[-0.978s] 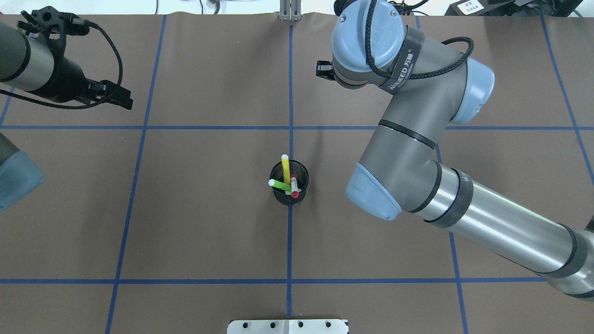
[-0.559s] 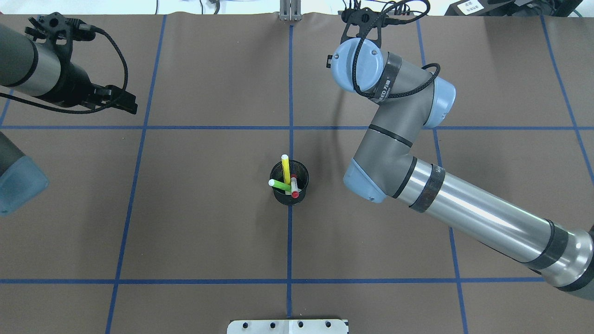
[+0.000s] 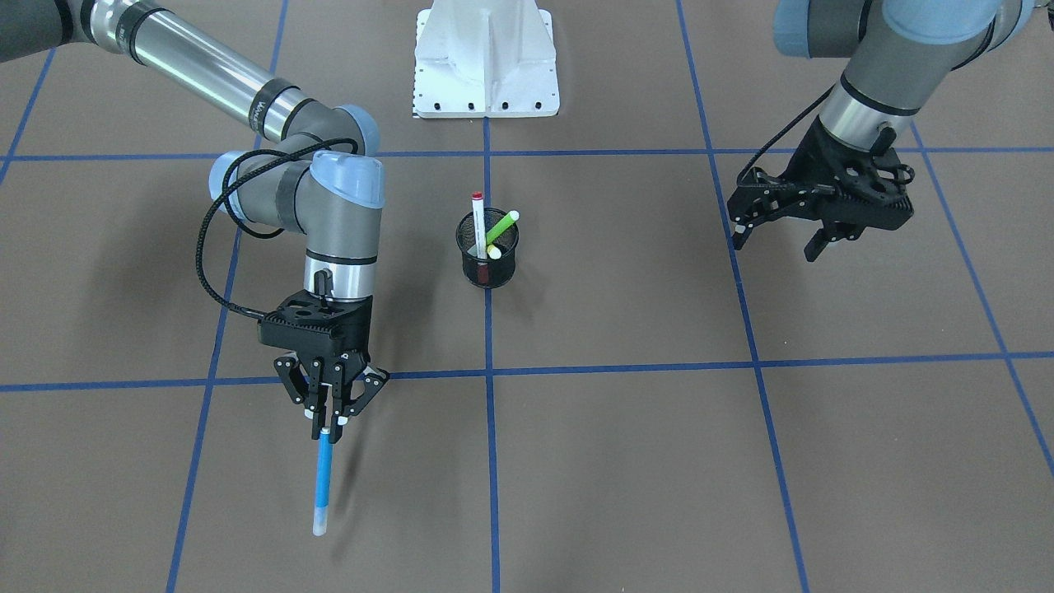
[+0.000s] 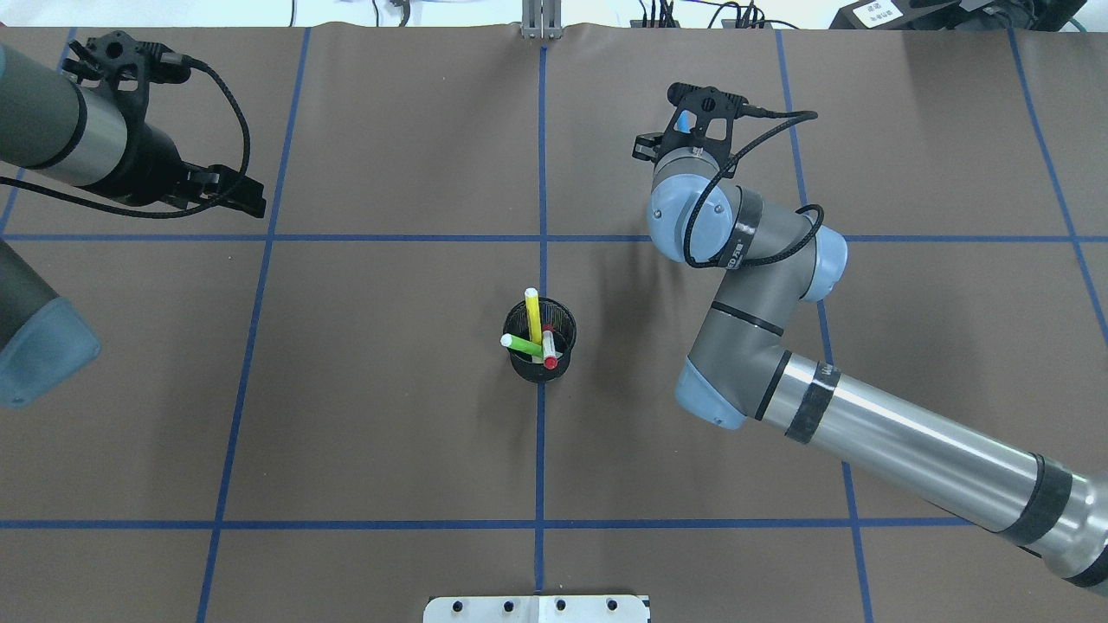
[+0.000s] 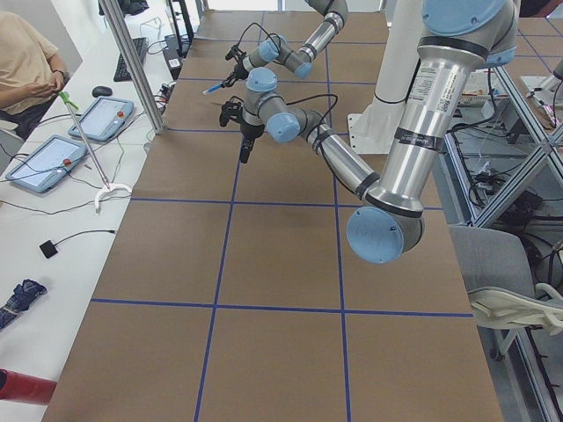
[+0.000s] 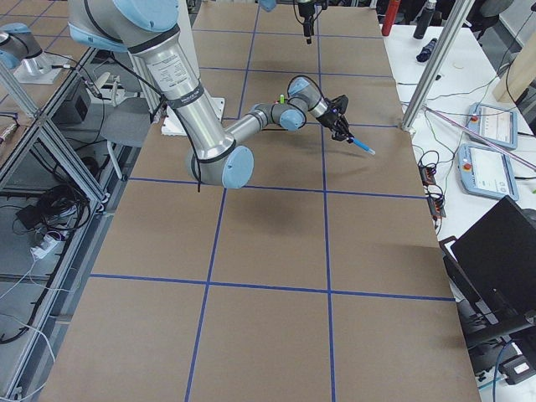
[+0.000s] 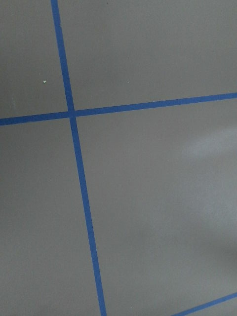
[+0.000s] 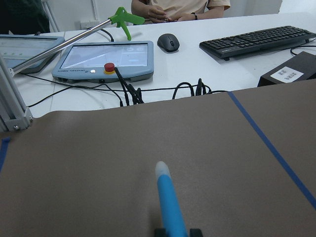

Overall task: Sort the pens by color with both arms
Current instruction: 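Carry the blue highlighter farther from the robot and release it on the table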

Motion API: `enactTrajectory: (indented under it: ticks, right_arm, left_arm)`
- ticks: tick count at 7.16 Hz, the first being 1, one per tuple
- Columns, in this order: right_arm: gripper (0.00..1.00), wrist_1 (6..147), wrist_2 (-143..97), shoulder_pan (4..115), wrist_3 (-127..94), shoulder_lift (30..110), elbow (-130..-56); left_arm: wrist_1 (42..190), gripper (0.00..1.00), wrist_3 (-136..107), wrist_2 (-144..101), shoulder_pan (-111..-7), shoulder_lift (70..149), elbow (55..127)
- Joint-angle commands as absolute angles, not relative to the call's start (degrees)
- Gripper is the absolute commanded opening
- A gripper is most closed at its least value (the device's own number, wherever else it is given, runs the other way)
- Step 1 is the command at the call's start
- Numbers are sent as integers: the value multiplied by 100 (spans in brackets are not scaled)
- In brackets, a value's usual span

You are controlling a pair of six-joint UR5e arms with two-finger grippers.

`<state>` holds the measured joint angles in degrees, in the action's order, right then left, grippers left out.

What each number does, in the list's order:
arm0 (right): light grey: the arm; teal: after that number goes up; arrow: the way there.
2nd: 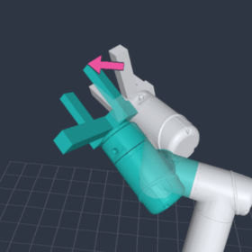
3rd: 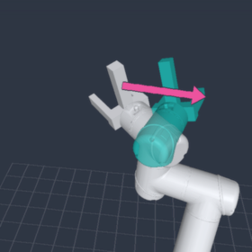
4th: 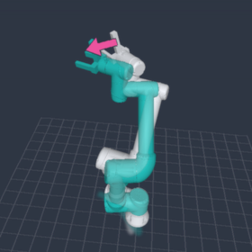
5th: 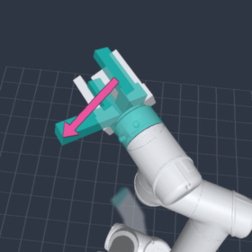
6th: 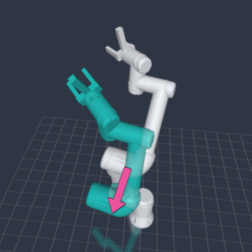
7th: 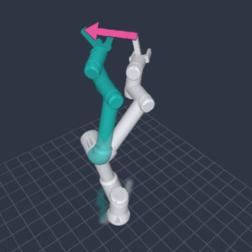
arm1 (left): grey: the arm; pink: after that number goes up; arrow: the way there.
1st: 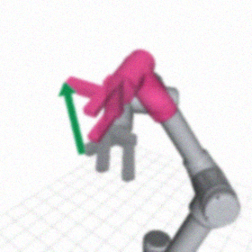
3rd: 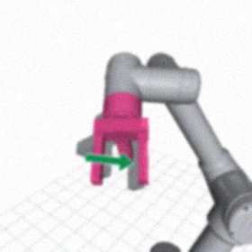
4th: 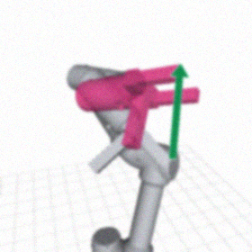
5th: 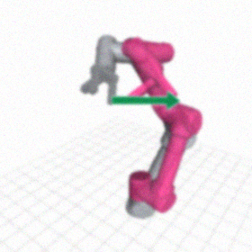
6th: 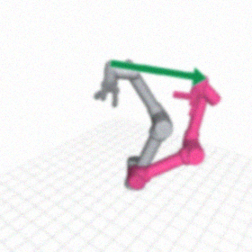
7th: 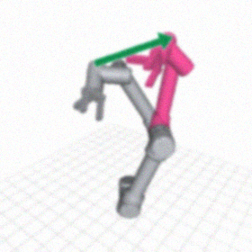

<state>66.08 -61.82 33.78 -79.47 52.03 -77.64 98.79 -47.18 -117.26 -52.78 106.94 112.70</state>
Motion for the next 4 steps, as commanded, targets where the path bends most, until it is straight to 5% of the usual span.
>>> enactTrajectory:
  ticks: [1,3,4]
  right_arm:
    - [0,6565,-5636,3016,-8174,5308,-7717]
    - [0,6365,-5283,2971,-8270,5317,-7542]
    - [21,6268,-5265,2953,-8262,5317,-7428]
  left_arm:
    - [9879,100,-4720,-11716,-5273,10696,11268]
    - [9879,100,-4728,-11646,-5273,10688,11276]
    - [9879,100,-4729,-11637,-5273,10688,11285]
